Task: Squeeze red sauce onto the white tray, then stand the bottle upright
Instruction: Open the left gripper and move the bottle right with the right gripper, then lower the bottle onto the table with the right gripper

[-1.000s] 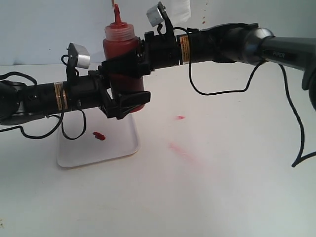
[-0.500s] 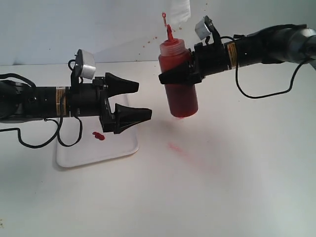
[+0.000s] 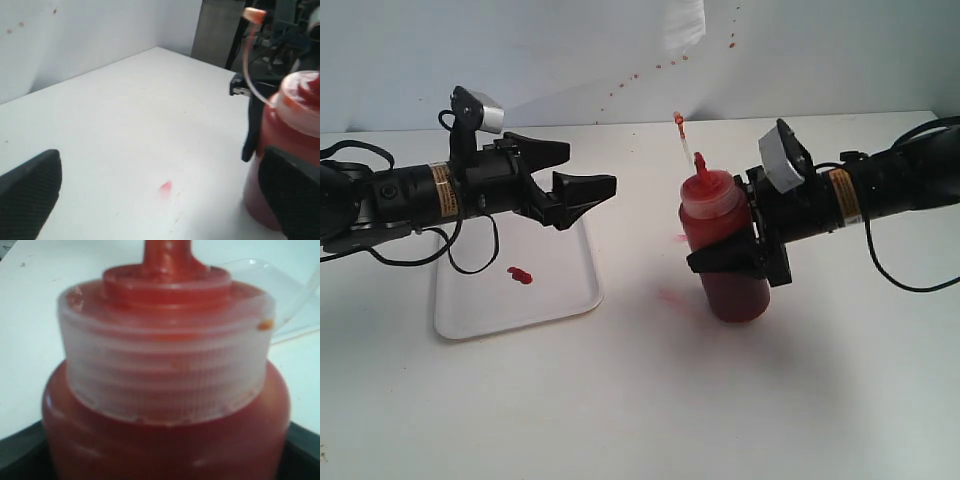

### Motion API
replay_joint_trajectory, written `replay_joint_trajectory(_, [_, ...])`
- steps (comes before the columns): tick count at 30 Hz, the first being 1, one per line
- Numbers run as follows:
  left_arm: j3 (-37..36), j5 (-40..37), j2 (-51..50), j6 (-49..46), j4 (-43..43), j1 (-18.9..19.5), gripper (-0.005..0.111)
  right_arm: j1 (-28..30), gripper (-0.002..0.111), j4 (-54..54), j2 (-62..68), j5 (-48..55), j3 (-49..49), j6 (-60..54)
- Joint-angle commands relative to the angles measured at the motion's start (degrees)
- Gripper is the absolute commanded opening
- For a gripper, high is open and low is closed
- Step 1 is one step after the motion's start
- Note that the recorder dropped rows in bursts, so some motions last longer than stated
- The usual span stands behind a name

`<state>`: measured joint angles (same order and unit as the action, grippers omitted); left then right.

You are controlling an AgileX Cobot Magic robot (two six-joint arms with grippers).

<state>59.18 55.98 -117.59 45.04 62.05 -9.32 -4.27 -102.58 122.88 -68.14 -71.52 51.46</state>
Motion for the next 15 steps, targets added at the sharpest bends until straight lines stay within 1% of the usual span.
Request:
replay_joint_trajectory(1, [0.08,-1.95,0.68,-0.42,-1.11,-0.25,0.104,0.15,0.000,2.63,-1.30,-1.83,0.76,-2.86])
replay_joint_trajectory(4, [0.08,-1.83,0.68,-0.59,-3.10,-0.25,0.104,0.15,0.000,2.63,-1.30,-1.83,0.76,-2.86])
replay_joint_trajectory(7, [0.08,-2.04,0.68,-0.59,-3.30,-0.25,0.104,0.15,0.000,3.16,-1.30,-1.83,0.76,-2.86])
replay_joint_trajectory(9, [0.08,-2.04,0.68,-0.59,-3.30,-0.25,0.104,0.15,0.009,3.30,-1.30,-1.83,0.76,-2.86])
replay_joint_trajectory(10, [0.08,-2.04,0.68,-0.59,-3.30,-0.25,0.104,-0.28,0.025,3.53,-1.30,-1.83,0.76,-2.68])
replay_joint_trajectory(11, [0.08,-2.04,0.68,-0.59,-3.30,-0.25,0.104,-0.40,0.034,3.53,-1.30,-1.83,0.76,-2.15])
replay_joint_trajectory(12, [0.08,-2.04,0.68,-0.59,-3.30,-0.25,0.104,-1.06,0.063,3.53,-1.30,-1.83,0.76,-1.52])
replay_joint_trajectory(14, [0.08,-2.04,0.68,-0.59,-3.30,-0.25,0.104,-1.43,0.088,3.63,-1.30,-1.83,0.76,-1.52])
replay_joint_trajectory(15, [0.08,-2.04,0.68,-0.59,-3.30,-0.25,0.104,-1.57,0.098,3.78,-1.30,-1.83,0.76,-1.52])
